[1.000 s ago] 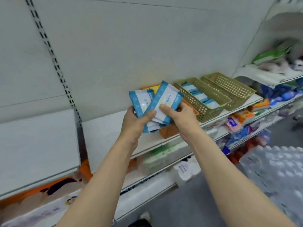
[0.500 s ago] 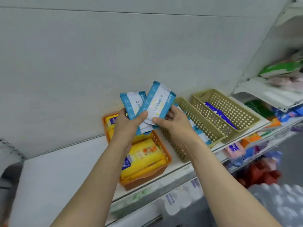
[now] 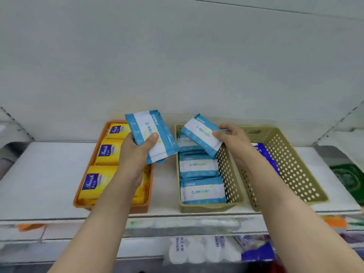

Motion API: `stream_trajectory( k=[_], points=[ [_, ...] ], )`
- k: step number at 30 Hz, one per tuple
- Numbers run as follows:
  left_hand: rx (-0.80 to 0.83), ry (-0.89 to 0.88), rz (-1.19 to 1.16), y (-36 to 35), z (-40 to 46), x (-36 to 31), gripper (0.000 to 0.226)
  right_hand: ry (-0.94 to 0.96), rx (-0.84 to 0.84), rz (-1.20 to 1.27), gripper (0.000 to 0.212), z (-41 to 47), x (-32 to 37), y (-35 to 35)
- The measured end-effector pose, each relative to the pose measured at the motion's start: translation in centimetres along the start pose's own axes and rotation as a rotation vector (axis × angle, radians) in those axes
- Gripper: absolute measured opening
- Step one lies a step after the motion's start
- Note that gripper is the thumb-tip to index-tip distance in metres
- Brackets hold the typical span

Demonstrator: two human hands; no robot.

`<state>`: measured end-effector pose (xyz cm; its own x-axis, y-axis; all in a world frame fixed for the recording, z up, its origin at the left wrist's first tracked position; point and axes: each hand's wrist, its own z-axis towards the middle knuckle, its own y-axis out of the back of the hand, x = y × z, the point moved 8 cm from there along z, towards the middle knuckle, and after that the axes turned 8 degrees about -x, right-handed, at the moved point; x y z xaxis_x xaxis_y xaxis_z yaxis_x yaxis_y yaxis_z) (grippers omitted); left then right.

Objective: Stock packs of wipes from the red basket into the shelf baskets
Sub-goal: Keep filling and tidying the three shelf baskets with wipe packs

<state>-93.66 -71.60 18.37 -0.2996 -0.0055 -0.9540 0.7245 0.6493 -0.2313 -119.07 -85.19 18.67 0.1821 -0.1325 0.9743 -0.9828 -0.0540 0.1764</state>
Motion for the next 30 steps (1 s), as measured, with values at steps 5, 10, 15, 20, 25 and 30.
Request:
stream_trajectory(
  k=[5, 10, 15, 20, 25, 30],
  points=[
    [-0.051, 0.004, 0.016, 0.3, -0.4, 0.2, 0.039, 0.028, 0.064, -0.174, 0.018, 3.8, -0.6, -2.2],
    [-0.055, -0.011, 0.028, 0.0, -0.1, 0.0, 0.039, 0.058, 0.075, -0.382, 0.031, 6.4, -2.0, -4.0],
    [-0.022, -0.008, 0.048, -0.9, 0.7, 0.3, 0.037, 0.401, -0.094, -0.705, 0.050, 5.8, -1.8, -4.0],
    [0.039, -0.017, 0.027, -2.3, 1.8, 0.2, 0.038, 0.591, 0.065, -0.961, 0.052, 1.8, -3.5, -7.8],
    [0.112, -0.028, 0.041, -2.9, 2.5, 0.6, 0.037, 0.430, 0.319, -1.074, 0.054, 1.0, -7.1, -9.1],
    [0.150, -0.009, 0.059, -3.1, 2.3, 1.2, 0.041, 0.058, 0.010, -0.081, 0.063, -0.6, -1.9, -6.6]
  ],
)
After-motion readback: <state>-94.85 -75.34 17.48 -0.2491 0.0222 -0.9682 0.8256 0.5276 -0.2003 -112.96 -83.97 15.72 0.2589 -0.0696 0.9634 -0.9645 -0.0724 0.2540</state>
